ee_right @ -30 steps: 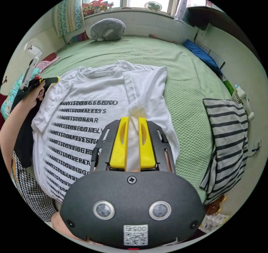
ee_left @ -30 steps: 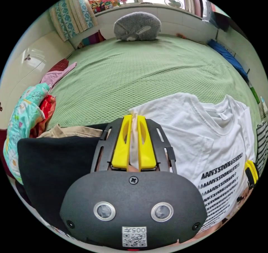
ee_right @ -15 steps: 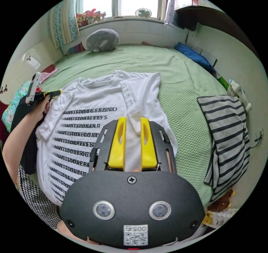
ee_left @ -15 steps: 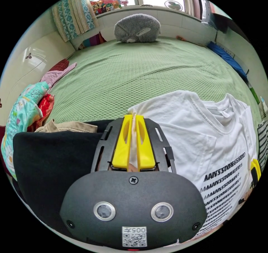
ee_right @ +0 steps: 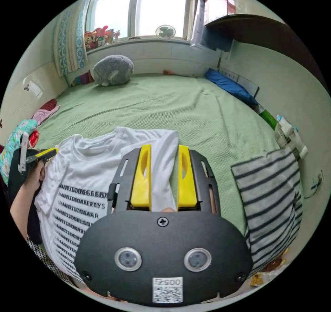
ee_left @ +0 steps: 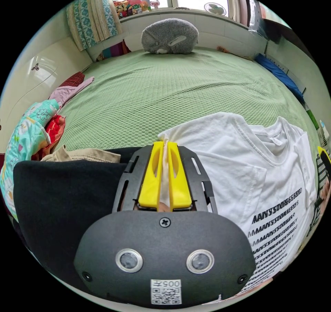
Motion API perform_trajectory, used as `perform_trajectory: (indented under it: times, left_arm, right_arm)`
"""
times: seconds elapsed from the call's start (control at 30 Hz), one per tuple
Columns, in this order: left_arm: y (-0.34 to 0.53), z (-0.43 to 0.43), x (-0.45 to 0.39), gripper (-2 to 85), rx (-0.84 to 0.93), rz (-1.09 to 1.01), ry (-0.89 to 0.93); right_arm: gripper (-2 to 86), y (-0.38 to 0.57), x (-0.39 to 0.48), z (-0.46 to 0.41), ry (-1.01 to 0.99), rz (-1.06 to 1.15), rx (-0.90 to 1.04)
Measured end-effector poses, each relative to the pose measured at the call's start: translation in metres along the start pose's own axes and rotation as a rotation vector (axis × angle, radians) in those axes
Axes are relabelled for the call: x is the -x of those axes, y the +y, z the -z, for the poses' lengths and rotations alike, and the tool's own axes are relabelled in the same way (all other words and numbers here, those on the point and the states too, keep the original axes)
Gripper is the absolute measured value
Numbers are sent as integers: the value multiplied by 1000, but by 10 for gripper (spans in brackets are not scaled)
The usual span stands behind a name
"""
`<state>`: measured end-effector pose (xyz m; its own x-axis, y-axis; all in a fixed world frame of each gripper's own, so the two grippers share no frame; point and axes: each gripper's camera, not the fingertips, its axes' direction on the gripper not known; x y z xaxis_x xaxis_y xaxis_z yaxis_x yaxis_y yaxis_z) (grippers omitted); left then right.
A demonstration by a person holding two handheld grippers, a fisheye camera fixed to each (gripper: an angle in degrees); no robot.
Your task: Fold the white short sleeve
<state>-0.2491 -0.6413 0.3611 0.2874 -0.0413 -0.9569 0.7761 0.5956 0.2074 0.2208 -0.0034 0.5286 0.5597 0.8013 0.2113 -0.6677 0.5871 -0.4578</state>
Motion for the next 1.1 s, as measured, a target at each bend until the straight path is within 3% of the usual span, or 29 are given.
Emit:
perform_trajectory:
  times: [0.37, 0.67, 0.93, 1.1]
  left_arm:
    - [9, 13, -3, 39, -1, 6, 15]
    - [22, 31, -10, 38, 1, 2, 2]
    - [33, 55, -20, 28, 23, -17, -42]
    - [46, 91, -28, 12, -41, -94, -78]
  right_arm:
    - [82, -53, -19, -97, -33, -38, 221]
    - [-8, -47, 43, -89, 172, 183, 184]
    - [-14, -48, 57, -74, 200, 257, 221]
    - [-14, -45, 54, -28, 256, 292, 106]
